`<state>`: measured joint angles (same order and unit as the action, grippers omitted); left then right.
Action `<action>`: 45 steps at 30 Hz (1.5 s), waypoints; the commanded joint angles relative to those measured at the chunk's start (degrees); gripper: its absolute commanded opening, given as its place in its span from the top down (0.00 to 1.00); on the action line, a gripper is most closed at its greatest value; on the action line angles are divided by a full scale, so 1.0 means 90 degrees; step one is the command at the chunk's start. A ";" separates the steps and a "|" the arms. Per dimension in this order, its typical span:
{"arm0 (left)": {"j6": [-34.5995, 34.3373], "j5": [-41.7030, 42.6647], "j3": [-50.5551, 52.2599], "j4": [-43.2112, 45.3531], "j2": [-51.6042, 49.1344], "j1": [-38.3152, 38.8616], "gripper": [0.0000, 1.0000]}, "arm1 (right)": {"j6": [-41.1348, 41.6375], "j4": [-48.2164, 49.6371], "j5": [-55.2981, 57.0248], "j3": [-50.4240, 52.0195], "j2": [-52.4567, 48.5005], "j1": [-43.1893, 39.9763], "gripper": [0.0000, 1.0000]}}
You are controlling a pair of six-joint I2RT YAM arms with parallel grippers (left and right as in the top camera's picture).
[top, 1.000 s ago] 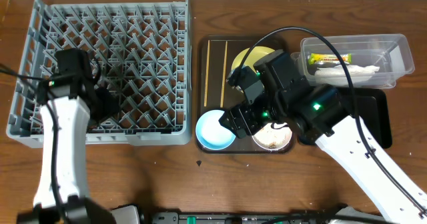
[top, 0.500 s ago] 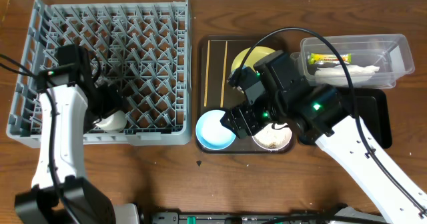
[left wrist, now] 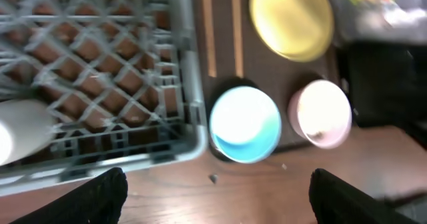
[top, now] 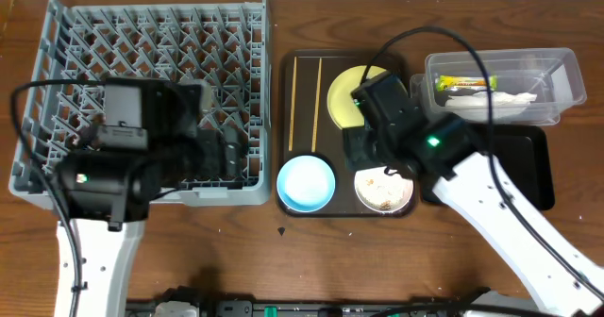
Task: Sort waste into correct bins and load items into the dishwasher
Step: 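Tip the rice from the pink bowl onto the black tray with right gripper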
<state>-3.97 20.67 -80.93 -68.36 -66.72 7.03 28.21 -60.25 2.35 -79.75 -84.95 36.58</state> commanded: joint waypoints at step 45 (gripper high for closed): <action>-0.1547 -0.2040 -0.0034 -0.0022 0.1389 0.0430 0.02 | -0.2698 -0.0794 -0.4537 0.0143 -0.0597 -0.3364 0.99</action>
<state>-17.80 2.98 -80.93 -68.58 -54.22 11.22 13.37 -66.22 -26.30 -78.30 -90.98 12.80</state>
